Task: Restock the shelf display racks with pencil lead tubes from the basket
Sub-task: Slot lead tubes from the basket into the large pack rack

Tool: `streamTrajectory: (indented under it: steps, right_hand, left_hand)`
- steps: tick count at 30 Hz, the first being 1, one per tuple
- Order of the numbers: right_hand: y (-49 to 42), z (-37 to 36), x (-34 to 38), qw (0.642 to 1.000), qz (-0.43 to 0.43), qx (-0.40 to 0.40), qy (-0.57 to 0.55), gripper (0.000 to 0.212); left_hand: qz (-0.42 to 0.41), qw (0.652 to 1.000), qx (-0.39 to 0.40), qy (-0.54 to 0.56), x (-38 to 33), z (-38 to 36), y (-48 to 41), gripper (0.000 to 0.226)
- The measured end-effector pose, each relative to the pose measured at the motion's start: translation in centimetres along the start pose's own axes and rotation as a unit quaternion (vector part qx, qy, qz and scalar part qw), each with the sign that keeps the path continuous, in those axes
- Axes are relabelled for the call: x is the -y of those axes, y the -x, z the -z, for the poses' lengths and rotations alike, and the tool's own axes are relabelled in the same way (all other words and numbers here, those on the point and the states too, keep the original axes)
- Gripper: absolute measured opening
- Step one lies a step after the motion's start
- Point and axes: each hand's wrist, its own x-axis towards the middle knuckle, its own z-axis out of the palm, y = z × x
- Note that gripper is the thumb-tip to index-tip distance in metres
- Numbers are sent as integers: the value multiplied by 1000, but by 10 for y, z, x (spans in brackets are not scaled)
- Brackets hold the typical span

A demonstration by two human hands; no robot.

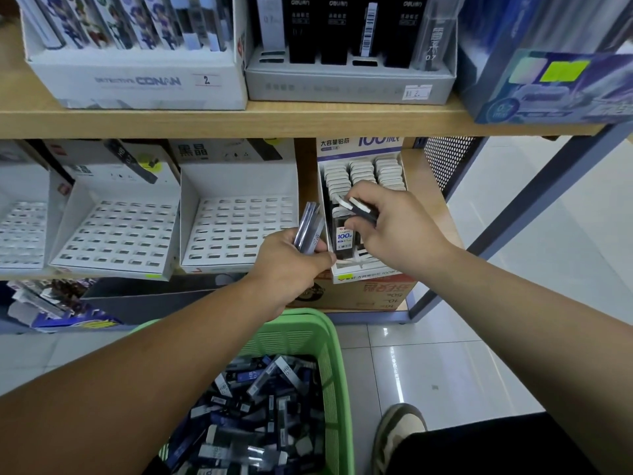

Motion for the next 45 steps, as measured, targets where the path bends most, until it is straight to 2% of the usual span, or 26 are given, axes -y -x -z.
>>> streamTrajectory:
  steps: [3,9,11,15,21,27,30,35,38,41,45]
  right_hand:
    - [-1,0,1,1000,-2,20,0,20]
    - [-5,3,-4,988,-91,-10,-128,22]
    - [-4,3,-5,985,-101,-10,-140,22]
    - [-4,2,-9,990,-94,-8,-107,22]
    - [-3,-1,-5,1000,-9,18,0,24]
    - [-2,-3,-2,994,23,-40,99,29]
    - [2,-4,1,992,16,-61,109,34]
    - [0,3,5,995,-56,-66,55,41]
    - [-3,7,12,992,-102,-47,-62,25]
    - [0,11,25,968,-155,-9,-198,16]
    - [3,21,42,933,-176,8,-315,22]
  left_hand:
    - [1,1000,1,3,1,-1,1,20]
    - [1,1000,2,-3,2,1,1,21]
    - [3,1000,3,-1,2,1,1,21]
    - [6,1000,5,-2,1,0,1,21]
    - [3,1000,2,-13,1,1,3,21]
    - [13,1000,15,-15,0,4,11,26]
    - [26,999,21,20,-5,6,14,33]
    - [54,995,56,64,-18,17,18,32]
    - [86,981,118,129,-28,25,24,26]
    - [75,973,176,130,-36,30,29,24]
    - [45,970,231,67,-40,28,35,16]
